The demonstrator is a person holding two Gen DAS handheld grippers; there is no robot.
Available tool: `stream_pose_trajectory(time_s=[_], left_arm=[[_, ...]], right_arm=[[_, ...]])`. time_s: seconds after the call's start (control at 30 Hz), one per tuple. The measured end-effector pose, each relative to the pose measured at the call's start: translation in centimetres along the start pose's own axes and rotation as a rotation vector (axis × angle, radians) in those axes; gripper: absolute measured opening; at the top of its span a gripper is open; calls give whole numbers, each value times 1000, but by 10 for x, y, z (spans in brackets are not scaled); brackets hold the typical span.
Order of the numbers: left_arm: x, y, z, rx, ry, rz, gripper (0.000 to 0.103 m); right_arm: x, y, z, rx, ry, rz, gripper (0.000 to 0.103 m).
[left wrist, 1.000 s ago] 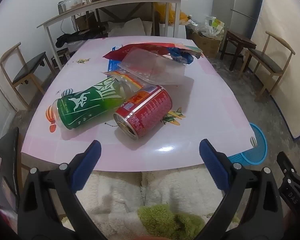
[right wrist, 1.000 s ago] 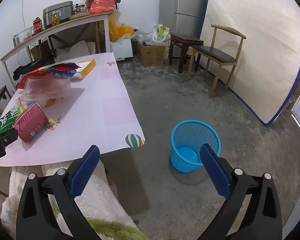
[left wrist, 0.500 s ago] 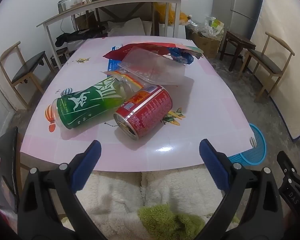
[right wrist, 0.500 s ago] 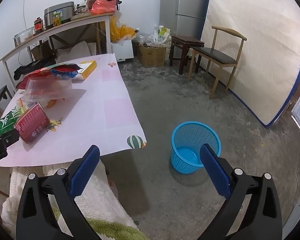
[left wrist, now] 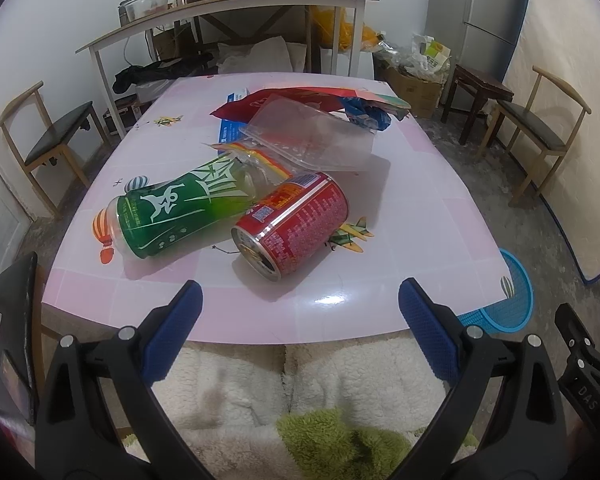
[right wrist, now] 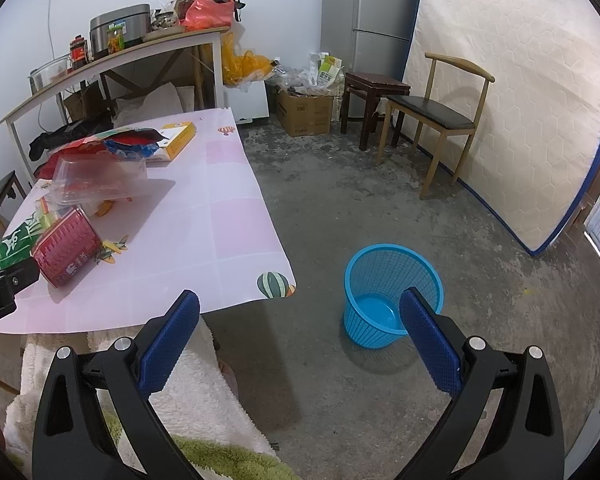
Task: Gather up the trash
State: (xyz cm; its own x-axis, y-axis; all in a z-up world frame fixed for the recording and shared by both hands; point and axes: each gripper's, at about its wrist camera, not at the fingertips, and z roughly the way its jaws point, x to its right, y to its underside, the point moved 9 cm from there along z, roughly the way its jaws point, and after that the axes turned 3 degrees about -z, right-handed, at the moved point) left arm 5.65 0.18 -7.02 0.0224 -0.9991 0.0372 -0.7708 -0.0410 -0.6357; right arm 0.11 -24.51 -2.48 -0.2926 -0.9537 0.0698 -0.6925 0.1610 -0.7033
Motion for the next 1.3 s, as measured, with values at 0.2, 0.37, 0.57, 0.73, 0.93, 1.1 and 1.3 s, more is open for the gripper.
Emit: stream_pose_trajectory(time_s=[0.2,0.37,0.57,0.73,0.93,1.1,1.3], left_arm=[[1,-1,1,-2,-1,0,95],[0,-1,1,-3,0,0,95],[-7,-1,1,-2,-4,-8,95],[-9,-1,1,-2,-5,-8,95],[-9,-1,1,-3,-5,-8,95],[-10,-1,2,-5,-6,-7,95],[-10,-1,2,-5,-7,-8,95]], right_arm=[[0,2,1,0,-6,-2,98],[0,2,1,-1,-5,-3,98],[-1,2,0,-1,-6,-2,98],[-3,2,1,0,-6,-3,98],[-3,2,0,-2,-7,-3,98],[-5,3,1,-4,-8,-3,98],[-5,3,1,-6,-9,-3,98]])
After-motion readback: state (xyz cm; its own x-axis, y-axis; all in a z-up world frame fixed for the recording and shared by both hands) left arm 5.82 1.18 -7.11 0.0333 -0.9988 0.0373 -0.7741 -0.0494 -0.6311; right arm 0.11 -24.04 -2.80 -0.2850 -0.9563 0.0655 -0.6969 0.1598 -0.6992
